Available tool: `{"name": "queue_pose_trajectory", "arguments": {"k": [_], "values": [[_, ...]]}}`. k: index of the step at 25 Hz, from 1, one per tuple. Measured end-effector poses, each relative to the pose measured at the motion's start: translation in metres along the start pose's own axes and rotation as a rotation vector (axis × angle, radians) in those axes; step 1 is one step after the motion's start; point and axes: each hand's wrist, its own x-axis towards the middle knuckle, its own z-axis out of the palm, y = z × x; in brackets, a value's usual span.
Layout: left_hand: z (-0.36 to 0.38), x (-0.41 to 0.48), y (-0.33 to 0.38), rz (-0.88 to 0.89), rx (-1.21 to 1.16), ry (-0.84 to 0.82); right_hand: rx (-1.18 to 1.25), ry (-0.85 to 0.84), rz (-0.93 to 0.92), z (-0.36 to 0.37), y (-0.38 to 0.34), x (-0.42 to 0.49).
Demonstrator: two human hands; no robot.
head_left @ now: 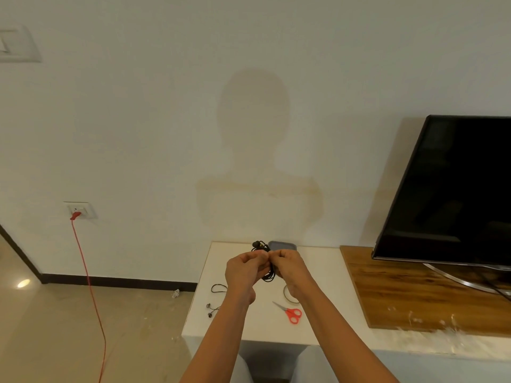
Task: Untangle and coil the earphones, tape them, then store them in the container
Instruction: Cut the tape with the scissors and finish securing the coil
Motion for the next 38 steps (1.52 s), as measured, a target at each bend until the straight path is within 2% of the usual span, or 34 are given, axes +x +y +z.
{"name": "queue_pose_trajectory", "arguments": {"k": [5, 10, 14, 17, 20, 22, 26, 33, 38], "values": [[-0.002, -0.003, -0.002, 0.046, 0.096, -0.005, -0.018, 0.095, -0.014, -0.004, 0.003, -0.004], [-0.007, -0.004, 0.011, 0.016, 0.071, -0.094, 0.044, 0.0, 0.009, -0.013, -0.009, -0.007], [-0.009, -0.006, 0.021, -0.022, -0.021, -0.183, -0.018, 0.016, -0.184, -0.013, -0.016, -0.012], [-0.008, -0.006, 0.027, -0.054, -0.113, -0.119, -0.17, 0.105, -0.34, -0.007, -0.017, -0.017], [-0.009, -0.008, 0.029, -0.008, -0.06, -0.059, -0.234, 0.1, -0.362, -0.004, -0.018, -0.022], [-0.009, -0.009, 0.032, 0.019, -0.018, -0.038, -0.222, 0.069, -0.372, -0.004, -0.017, -0.025], [-0.008, -0.011, 0.032, 0.043, -0.003, -0.011, -0.214, 0.111, -0.424, -0.002, -0.014, -0.026], [-0.01, -0.004, 0.02, 0.058, 0.038, -0.029, -0.18, 0.116, -0.42, -0.002, -0.008, -0.025], [-0.009, -0.001, 0.016, -0.043, -0.008, -0.021, -0.162, 0.119, -0.408, 0.001, 0.0, -0.023]]}}
